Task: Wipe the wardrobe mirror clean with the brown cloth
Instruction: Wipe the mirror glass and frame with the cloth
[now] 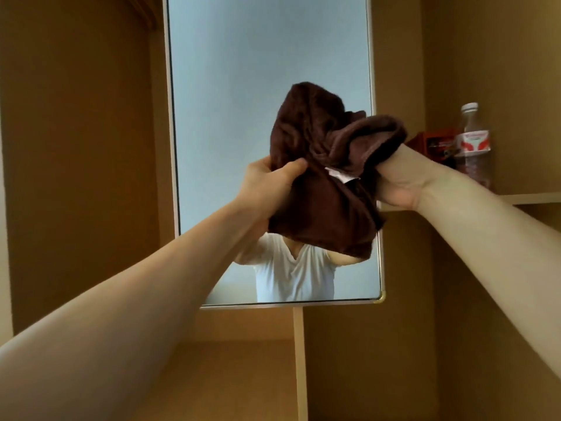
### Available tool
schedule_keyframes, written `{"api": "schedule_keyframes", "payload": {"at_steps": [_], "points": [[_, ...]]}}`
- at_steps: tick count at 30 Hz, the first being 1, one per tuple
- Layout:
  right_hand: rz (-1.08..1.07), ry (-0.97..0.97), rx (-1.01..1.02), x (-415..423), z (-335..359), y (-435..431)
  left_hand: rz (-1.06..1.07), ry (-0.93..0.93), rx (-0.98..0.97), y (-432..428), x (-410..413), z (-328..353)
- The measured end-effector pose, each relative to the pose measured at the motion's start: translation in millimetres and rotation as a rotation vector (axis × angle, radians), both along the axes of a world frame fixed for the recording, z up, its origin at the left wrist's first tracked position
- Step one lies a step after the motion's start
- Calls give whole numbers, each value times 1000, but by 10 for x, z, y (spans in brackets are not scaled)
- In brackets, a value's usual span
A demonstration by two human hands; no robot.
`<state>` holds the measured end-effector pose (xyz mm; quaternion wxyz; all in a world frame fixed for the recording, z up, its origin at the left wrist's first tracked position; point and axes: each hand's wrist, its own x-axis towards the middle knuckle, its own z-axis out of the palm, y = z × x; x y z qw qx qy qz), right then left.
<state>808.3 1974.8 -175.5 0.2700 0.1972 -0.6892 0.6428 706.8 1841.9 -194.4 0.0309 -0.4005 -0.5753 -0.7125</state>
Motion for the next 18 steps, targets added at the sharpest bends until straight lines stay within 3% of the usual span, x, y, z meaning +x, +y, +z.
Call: {"api": "schedule_keyframes", "payload": {"at_steps": [2, 5, 8, 10, 11, 13, 15, 18], "points": [[-163, -15, 43, -19, 102, 48, 85, 21, 0, 32, -18, 67], [-743, 78, 205, -117, 256, 132, 165, 43, -22, 153, -91, 151], [-1421, 312, 808, -173, 164, 111, 352, 209, -139, 287, -235, 115], [-1368, 402, 1105, -237, -55, 121, 499, 362, -271, 344, -351, 63], [-1262, 351, 1116, -256, -144, 147, 567, 424, -339, 357, -401, 48], [-1093, 238, 934, -241, -199, 191, 694, 538, -425, 367, -466, 49], [-1037, 193, 804, -199, -174, 213, 795, 626, -432, 363, -461, 68], [-1210, 178, 1087, -226, -290, 176, 920, 787, -315, 353, -425, 30]]}}
